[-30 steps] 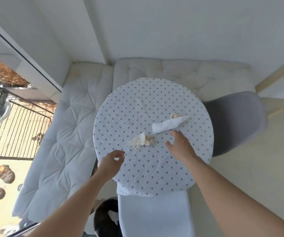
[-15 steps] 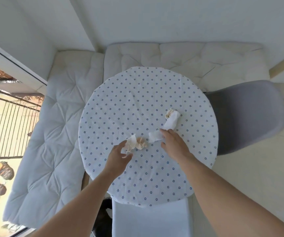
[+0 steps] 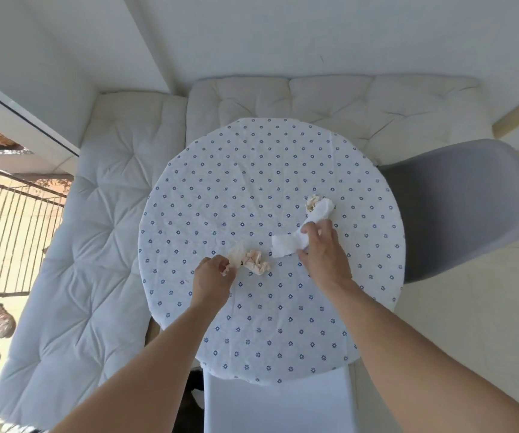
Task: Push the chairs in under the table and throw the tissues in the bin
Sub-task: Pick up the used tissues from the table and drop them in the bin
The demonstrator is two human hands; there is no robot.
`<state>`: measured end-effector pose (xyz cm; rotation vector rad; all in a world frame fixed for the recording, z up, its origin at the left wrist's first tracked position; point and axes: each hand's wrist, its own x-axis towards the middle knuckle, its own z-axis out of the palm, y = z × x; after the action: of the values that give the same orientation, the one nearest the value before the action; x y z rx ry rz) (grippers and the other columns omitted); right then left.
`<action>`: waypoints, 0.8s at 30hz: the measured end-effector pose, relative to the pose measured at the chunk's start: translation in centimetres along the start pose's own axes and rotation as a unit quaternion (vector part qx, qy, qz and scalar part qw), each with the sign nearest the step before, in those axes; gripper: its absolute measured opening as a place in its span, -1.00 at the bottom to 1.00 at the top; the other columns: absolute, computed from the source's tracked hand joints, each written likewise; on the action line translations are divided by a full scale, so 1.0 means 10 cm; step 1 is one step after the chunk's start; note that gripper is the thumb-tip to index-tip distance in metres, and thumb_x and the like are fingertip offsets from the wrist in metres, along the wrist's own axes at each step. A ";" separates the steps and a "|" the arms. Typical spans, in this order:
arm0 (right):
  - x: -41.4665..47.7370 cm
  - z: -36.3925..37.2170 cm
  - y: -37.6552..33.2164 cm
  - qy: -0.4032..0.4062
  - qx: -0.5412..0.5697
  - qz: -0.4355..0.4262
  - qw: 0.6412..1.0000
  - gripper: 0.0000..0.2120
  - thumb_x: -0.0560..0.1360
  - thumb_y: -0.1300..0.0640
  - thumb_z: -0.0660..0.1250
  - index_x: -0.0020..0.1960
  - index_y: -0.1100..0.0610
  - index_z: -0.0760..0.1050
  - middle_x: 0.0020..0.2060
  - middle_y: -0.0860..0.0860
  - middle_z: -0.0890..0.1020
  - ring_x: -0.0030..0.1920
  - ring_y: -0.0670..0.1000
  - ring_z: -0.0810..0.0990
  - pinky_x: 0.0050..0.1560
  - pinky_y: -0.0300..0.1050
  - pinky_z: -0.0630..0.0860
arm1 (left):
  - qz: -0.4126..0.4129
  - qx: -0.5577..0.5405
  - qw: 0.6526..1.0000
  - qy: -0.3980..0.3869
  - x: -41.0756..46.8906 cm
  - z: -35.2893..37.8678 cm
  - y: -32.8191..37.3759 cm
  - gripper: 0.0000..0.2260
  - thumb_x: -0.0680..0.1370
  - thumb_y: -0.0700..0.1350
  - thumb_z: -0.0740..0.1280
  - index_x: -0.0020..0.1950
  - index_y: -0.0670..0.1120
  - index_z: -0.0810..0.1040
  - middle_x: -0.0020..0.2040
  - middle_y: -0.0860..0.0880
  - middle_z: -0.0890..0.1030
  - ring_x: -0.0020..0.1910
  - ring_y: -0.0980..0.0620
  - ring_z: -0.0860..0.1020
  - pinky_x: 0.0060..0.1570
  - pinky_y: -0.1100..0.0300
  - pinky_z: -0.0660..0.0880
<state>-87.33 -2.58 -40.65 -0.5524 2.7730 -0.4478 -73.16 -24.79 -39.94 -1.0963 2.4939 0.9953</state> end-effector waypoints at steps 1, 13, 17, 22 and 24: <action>0.01 0.01 -0.01 -0.001 0.000 -0.003 1.000 -0.52 0.46 0.11 0.52 0.31 0.03 0.43 0.25 0.07 0.40 0.08 0.10 0.49 -0.15 0.06 0.64 | 0.001 -0.006 1.000 -0.002 -0.03 0.00 -0.03 -0.76 0.61 -0.09 0.43 0.24 -0.16 0.65 0.08 -0.09 0.60 -0.01 -0.01 0.58 -0.03 0.22 0.44; -0.43 -0.05 -0.28 0.005 0.093 0.033 0.995 -0.93 0.55 0.32 0.38 -0.03 0.18 0.58 -0.10 0.07 0.53 -0.08 0.13 0.56 -0.14 -0.08 0.44 | 0.011 -0.056 0.998 -0.023 -0.71 -0.42 -0.55 -0.82 0.59 0.07 0.42 0.02 -0.02 0.64 -0.04 0.10 0.67 -0.15 0.08 0.67 -0.28 0.19 0.56; -0.97 -0.23 -0.58 0.023 0.121 0.026 0.992 -0.89 0.53 0.32 0.41 -0.05 0.13 0.56 -0.11 0.00 0.52 -0.16 0.02 0.54 -0.16 -0.16 0.44 | 0.011 -0.076 0.997 -0.018 -1.12 -0.75 -0.76 -0.85 0.57 0.07 0.42 -0.14 0.06 0.57 -0.09 0.13 0.68 -0.17 0.11 0.68 -0.28 0.15 0.54; -1.73 -0.41 -1.04 0.040 0.149 0.021 0.988 -0.87 0.53 0.31 0.43 -0.06 0.09 0.57 -0.08 -0.01 0.57 -0.13 -0.02 0.60 -0.18 -0.20 0.56 | 0.019 -0.104 0.994 -0.008 -1.76 -1.15 -1.14 -0.81 0.56 0.05 0.44 -0.22 0.08 0.55 -0.13 0.10 0.69 -0.18 0.07 0.67 -0.32 0.17 0.46; -2.04 -0.43 -1.23 0.041 0.160 0.012 0.986 -0.87 0.53 0.31 0.43 -0.04 0.09 0.58 -0.08 -0.03 0.58 -0.13 -0.06 0.61 -0.19 -0.34 0.49 | 0.022 -0.112 0.993 -0.003 -2.03 -1.29 -1.34 -0.84 0.56 0.05 0.45 -0.19 0.06 0.59 -0.17 0.11 0.69 -0.22 0.05 0.64 -0.32 0.17 0.47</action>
<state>-66.62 -3.99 -28.16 -0.4323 2.6997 -0.9072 -48.89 -28.61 -27.66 -1.1002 2.4568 1.3159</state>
